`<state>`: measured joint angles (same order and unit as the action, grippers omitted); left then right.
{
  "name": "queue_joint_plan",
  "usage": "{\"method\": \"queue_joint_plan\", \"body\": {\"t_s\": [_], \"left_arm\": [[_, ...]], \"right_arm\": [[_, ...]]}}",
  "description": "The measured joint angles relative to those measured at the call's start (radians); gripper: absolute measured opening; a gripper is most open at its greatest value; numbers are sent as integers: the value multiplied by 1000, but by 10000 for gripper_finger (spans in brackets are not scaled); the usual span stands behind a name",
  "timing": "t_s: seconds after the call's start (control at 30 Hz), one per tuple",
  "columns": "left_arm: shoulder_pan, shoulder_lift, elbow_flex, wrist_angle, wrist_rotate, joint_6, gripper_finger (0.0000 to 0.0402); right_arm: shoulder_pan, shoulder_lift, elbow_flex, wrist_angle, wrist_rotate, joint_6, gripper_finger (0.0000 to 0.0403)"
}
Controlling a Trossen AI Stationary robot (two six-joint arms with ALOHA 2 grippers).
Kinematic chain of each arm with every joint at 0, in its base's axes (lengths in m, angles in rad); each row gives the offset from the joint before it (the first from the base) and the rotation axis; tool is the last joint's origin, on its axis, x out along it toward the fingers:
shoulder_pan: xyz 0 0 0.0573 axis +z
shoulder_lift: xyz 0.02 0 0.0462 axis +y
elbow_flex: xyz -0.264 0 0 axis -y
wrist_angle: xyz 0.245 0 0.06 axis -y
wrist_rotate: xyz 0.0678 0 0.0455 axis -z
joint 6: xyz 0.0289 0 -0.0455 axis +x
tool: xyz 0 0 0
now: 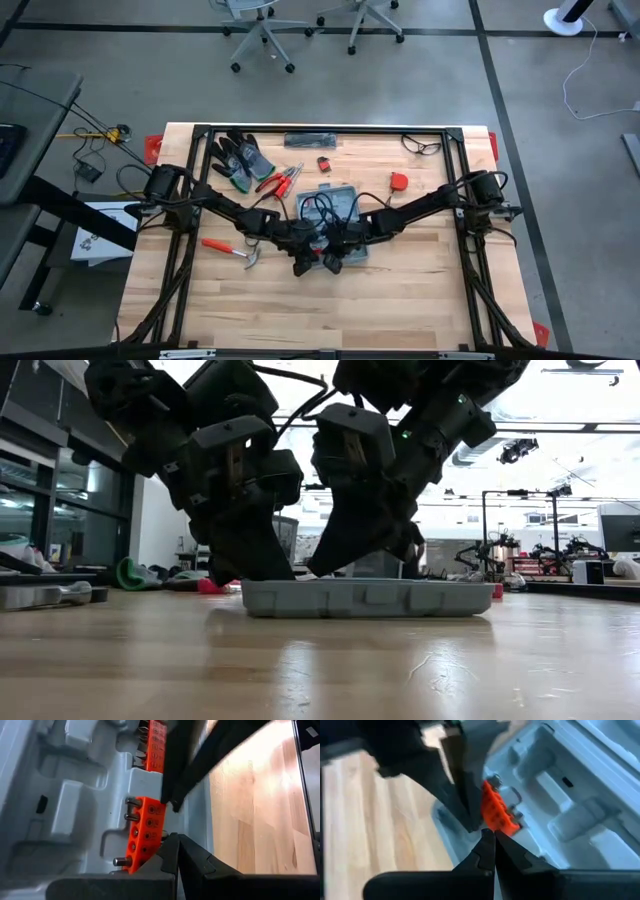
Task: Prefit tool cases
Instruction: Put the screwdriver bit set into the gray prefit tool case
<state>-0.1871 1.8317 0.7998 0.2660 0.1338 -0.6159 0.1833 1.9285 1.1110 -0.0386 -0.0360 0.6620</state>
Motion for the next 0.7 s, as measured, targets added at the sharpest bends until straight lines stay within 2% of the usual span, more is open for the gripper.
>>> {"method": "queue_joint_plan", "body": {"t_s": [0.7], "left_arm": [[-1,-26,-2,29,75,28,0]], "right_arm": [[-41,-2,0,-8,34,2,0]]}}
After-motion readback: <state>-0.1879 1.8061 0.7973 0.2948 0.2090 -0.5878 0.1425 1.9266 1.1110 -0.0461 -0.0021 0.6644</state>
